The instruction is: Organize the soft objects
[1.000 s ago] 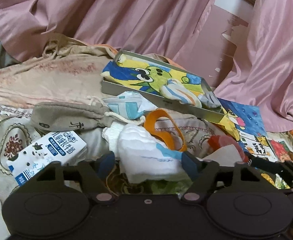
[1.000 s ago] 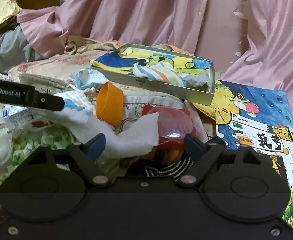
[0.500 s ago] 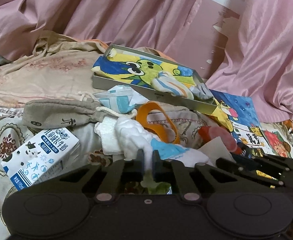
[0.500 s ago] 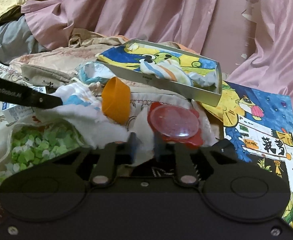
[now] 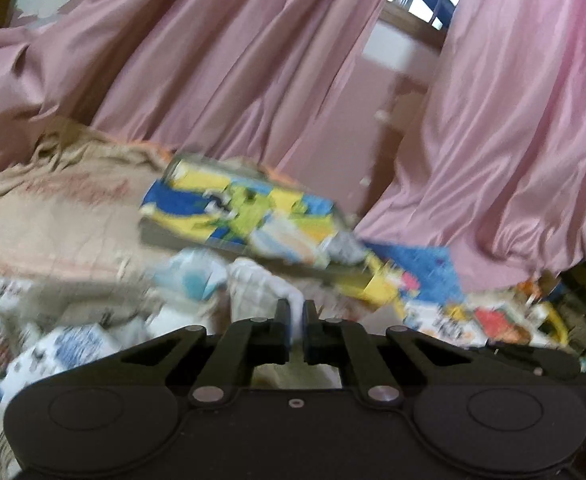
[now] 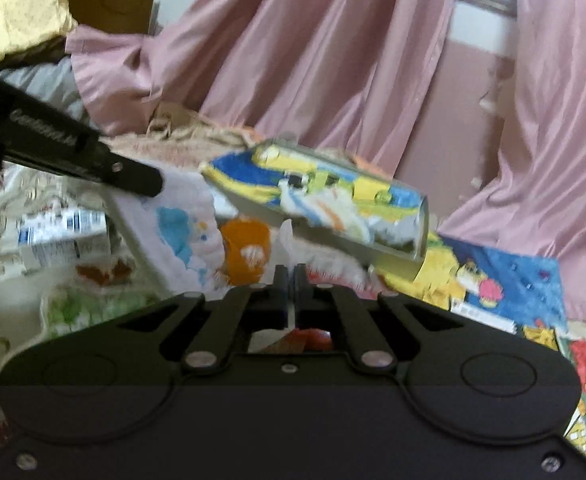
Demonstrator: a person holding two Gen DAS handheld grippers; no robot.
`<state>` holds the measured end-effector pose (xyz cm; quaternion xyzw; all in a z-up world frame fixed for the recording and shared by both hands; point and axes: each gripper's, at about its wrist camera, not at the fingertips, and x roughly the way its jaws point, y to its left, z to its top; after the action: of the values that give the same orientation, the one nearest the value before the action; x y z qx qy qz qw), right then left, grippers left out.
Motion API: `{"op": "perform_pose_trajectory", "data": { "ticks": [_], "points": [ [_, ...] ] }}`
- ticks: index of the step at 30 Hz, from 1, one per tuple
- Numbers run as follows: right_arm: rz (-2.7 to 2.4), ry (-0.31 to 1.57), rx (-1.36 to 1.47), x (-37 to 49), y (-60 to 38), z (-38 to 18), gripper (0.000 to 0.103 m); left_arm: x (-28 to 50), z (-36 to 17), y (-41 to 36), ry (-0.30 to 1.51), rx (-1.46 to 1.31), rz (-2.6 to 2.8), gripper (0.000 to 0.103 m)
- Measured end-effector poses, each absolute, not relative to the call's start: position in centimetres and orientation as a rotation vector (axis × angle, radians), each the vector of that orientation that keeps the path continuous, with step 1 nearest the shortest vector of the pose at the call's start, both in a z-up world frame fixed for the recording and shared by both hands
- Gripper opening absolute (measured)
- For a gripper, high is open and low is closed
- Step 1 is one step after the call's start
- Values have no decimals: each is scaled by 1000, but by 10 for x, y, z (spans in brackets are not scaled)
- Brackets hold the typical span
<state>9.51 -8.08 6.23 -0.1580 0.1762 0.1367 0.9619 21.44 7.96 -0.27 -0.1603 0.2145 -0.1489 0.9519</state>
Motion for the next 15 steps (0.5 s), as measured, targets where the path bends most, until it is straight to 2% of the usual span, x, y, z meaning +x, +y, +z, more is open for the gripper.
{"op": "perform_pose_trajectory", "data": {
  "ticks": [8,15],
  "points": [
    [246,261,-340,118,-84,104,0,256,41,93,205,-359,-327,5],
    [252,237,-351,197,-70,133,0,321,33,121,143,-451,-184,5]
  ]
}}
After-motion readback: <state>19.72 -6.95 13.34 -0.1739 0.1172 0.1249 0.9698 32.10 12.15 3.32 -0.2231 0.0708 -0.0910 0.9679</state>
